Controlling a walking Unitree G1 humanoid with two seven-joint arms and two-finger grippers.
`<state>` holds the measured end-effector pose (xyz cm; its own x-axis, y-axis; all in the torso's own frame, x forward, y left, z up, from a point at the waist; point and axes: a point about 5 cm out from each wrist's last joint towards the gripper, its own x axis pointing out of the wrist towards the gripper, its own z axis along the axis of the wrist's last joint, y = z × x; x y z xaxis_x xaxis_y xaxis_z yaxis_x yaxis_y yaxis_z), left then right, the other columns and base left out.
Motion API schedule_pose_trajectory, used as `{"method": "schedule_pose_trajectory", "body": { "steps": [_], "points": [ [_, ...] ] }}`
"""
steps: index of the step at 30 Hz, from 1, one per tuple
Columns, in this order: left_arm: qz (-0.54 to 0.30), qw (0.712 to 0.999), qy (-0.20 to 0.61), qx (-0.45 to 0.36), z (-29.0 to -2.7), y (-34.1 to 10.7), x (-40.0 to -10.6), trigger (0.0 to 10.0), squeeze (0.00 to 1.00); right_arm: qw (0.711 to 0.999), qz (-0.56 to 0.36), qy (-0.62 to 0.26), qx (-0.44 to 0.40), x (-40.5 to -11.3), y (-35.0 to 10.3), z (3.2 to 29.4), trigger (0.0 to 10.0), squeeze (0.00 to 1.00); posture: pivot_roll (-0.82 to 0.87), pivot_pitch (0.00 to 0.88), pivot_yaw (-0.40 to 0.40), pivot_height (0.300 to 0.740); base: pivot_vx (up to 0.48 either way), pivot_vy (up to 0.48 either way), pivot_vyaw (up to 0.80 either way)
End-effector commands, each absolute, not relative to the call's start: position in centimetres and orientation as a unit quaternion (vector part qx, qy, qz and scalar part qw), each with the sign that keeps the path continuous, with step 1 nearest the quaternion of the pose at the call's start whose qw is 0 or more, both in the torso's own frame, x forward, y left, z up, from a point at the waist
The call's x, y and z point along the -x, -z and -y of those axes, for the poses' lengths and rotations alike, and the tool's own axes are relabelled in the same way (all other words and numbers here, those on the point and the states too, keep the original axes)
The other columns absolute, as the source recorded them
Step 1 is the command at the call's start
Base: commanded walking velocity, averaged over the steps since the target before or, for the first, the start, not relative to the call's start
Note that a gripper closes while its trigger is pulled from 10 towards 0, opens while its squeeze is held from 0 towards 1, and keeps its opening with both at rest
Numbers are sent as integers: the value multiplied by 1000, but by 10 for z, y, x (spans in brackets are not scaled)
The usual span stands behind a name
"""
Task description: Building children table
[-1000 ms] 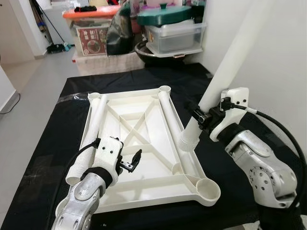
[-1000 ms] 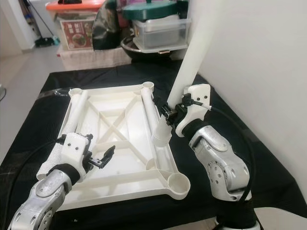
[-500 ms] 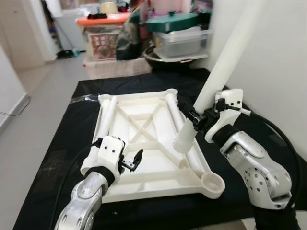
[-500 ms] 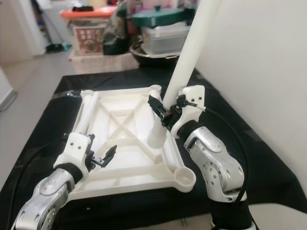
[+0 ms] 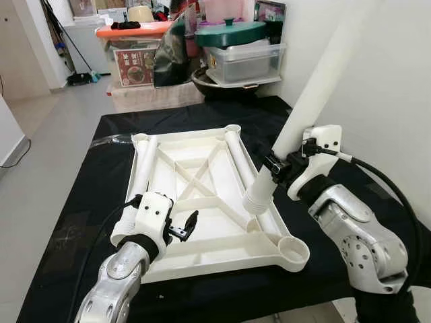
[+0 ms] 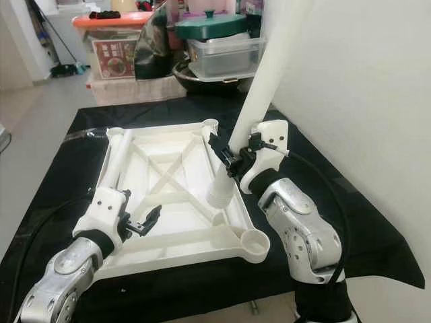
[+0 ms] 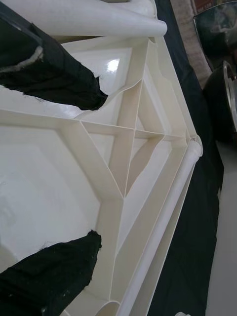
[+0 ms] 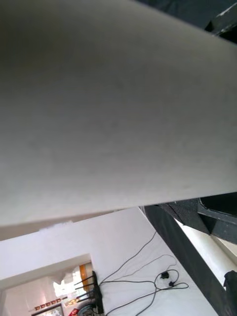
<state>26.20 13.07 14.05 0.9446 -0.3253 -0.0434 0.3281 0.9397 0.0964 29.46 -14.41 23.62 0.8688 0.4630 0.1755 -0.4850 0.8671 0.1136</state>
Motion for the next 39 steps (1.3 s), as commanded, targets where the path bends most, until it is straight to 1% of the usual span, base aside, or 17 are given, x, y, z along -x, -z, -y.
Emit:
{"method": "schedule_pose_trajectory", "body": {
  "steps": [1, 11, 15, 21, 29, 36, 39],
  "points": [
    [-10, 985, 162, -64, -132, -139, -264, 10000, 0, 964, 77, -240, -81, -297, -237, 146, 10000, 0, 5, 0, 16, 740, 0, -480, 0],
    [-13, 984, 160, -75, -133, -138, -266, 10000, 0, 963, 79, -242, -83, -298, -238, 144, 10000, 0, 3, 0, 14, 740, 0, -412, 0],
    [-12, 986, 155, -66, -133, -138, -266, 10000, 0, 963, 79, -244, -84, -298, -239, 144, 10000, 0, 3, 0, 13, 740, 0, 0, 0],
    [-17, 986, 151, -62, -133, -136, -266, 10000, 0, 958, 69, -269, -73, -297, -239, 141, 10000, 0, 1, 0, 10, 740, 0, 0, 0],
    [-45, 988, 139, -59, -141, -125, -262, 10000, 0, 945, 54, -318, -43, -293, -236, 132, 10000, 0, 9, 0, 5, 740, 0, 0, 0],
    [-35, 989, 136, -55, -142, -126, -260, 10000, 0, 942, 49, -331, -34, -292, -234, 129, 10000, 0, 12, 0, 3, 740, 0, 469, 0],
    [-36, 988, 136, -56, -142, -126, -259, 10000, 0, 943, 43, -327, -32, -293, -232, 130, 10000, 0, 15, 0, 1, 740, 0, 0, 0]
  ]
}}
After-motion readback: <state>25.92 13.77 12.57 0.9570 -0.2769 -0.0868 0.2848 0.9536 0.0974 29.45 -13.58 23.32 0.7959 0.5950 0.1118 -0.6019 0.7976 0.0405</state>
